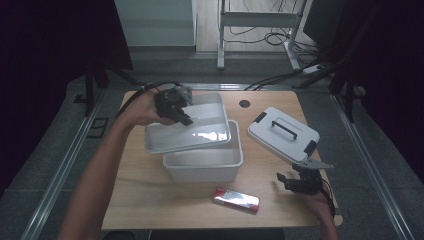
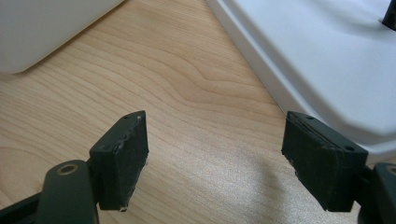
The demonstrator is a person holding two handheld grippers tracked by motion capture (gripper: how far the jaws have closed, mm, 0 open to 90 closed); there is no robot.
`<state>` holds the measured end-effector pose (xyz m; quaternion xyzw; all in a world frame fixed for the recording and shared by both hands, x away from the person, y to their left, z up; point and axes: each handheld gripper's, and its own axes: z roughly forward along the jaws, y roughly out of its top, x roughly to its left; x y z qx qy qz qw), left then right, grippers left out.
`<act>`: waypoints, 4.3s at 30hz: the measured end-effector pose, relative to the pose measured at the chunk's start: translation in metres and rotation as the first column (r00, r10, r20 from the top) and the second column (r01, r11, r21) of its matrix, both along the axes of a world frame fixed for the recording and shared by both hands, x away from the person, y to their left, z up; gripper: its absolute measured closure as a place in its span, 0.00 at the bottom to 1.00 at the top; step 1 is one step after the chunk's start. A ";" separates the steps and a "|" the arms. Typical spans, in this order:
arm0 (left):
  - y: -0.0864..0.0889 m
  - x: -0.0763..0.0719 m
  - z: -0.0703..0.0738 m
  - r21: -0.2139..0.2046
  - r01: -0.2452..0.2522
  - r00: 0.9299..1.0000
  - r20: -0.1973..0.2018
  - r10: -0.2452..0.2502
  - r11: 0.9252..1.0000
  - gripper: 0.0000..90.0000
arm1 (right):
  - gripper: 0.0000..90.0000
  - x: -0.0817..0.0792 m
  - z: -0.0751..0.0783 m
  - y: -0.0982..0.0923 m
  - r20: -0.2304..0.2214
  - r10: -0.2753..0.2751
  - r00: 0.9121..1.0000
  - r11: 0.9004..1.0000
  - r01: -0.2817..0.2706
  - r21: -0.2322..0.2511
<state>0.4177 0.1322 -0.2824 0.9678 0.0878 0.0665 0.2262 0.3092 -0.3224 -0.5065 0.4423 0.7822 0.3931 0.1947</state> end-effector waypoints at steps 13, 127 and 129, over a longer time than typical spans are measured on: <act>0.088 -0.011 0.015 -0.042 -0.179 0.984 0.017 0.179 0.983 1.00 | 0.25 0.000 -0.001 0.000 -0.005 -0.003 1.000 1.000 0.003 0.001; 0.162 -0.047 -0.185 -0.097 -0.499 0.860 0.067 0.506 0.861 0.34 | 0.34 -0.023 0.052 0.130 -0.157 0.477 0.865 0.847 -0.500 -0.182; 0.162 -0.048 -0.186 -0.100 -0.500 0.859 0.067 0.508 0.860 0.34 | 0.35 -0.026 0.050 0.138 -0.189 0.498 0.847 0.826 -0.529 -0.196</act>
